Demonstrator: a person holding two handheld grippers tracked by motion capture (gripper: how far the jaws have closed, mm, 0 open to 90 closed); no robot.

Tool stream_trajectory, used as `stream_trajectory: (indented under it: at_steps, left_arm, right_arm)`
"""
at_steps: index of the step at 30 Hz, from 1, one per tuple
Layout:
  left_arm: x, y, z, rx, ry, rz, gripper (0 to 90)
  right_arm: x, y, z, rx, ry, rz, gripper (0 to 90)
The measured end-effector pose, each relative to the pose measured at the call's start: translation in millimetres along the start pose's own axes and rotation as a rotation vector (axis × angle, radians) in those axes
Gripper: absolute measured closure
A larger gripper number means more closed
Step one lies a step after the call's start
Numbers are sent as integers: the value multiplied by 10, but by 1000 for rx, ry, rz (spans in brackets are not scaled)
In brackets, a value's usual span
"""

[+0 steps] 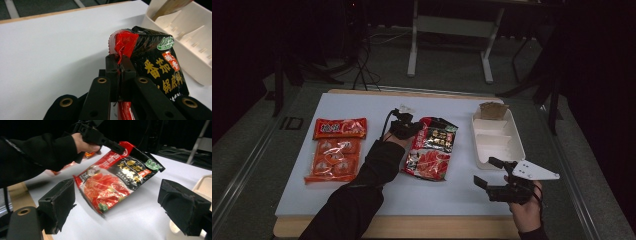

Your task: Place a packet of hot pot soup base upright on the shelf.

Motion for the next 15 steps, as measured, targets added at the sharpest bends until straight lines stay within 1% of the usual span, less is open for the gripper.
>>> stream_trajectory:
  at_steps: [2, 3, 4, 6, 7, 9, 10, 11, 12, 13, 15]
  left_arm:
    - [36, 39, -12, 16, -10, 8, 884]
    - [36, 39, -12, 16, -10, 8, 884]
    - [75, 79, -19, 31, -27, 17, 884]
    - [99, 116, -26, 42, -20, 29, 884]
    - [111, 132, -29, 49, -23, 37, 884]
    - [127, 149, -33, 51, -27, 38, 884]
    - [157, 179, -44, 59, -29, 46, 884]
    - [174, 189, -49, 64, -34, 48, 884]
    - [216, 222, -66, 80, -35, 60, 884]
    - [216, 222, -66, 80, -35, 60, 884]
    - [273, 265, -89, 106, -53, 72, 883]
  right_arm:
    - [11, 14, -12, 4, 4, 21, 141]
    - [11, 14, -12, 4, 4, 21, 141]
    - [21, 20, -17, 5, 7, 27, 141]
    - [41, 43, -23, 9, 8, 40, 141]
    - [44, 48, -23, 14, 5, 45, 141]
    - [47, 51, -24, 15, 0, 46, 141]
    - [51, 51, -25, 13, -3, 50, 141]
    - [59, 51, -30, 17, -2, 64, 141]
    - [64, 52, -36, 19, -5, 64, 141]
    - [64, 52, -36, 19, -5, 64, 141]
    - [57, 57, -41, 19, 1, 64, 141]
Point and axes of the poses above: each handheld gripper's, and its own axes: y roughly backward along the jaws, z roughly out of its underside, x roughly to its right, the point moved 4 cm from there along -y, roughly forward along the jaws, and after that the axes turned 6 degrees about z, right-handed, at the moved point
